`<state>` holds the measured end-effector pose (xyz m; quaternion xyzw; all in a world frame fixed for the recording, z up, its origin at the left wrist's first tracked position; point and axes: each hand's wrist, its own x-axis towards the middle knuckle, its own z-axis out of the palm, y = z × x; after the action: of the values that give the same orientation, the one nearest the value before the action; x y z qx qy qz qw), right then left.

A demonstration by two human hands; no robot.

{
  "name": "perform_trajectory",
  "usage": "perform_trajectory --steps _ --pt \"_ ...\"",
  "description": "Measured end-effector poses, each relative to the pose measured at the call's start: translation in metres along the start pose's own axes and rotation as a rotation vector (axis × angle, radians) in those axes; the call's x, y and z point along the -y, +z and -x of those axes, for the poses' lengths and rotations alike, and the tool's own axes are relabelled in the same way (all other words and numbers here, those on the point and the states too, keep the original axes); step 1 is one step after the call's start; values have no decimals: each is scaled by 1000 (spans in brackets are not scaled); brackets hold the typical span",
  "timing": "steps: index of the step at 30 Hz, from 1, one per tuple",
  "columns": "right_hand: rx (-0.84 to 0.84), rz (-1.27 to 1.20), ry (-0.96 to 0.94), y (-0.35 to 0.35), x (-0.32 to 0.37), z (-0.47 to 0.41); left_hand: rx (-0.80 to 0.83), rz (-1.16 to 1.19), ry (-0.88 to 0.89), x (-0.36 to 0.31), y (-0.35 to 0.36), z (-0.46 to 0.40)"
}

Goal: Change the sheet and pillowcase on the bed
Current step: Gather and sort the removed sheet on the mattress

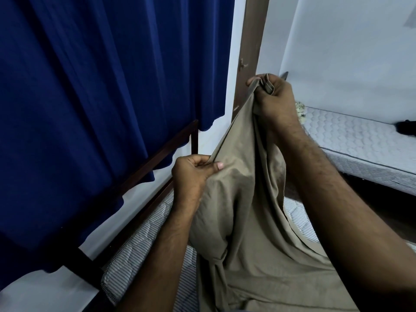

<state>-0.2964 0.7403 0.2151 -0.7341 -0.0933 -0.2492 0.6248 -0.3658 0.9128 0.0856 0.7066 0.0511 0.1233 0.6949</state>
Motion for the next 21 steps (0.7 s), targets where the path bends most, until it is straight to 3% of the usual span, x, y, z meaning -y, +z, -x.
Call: perform_trajectory --steps 3,8,21 --pt "1 11 3 -1 -3 -1 79 -69 -11 1 5 -1" --pt "-6 7 29 -3 -7 -2 4 -170 95 -4 9 7" --pt "-60 20 10 -13 -17 -4 -8 -269 176 -5 4 2"
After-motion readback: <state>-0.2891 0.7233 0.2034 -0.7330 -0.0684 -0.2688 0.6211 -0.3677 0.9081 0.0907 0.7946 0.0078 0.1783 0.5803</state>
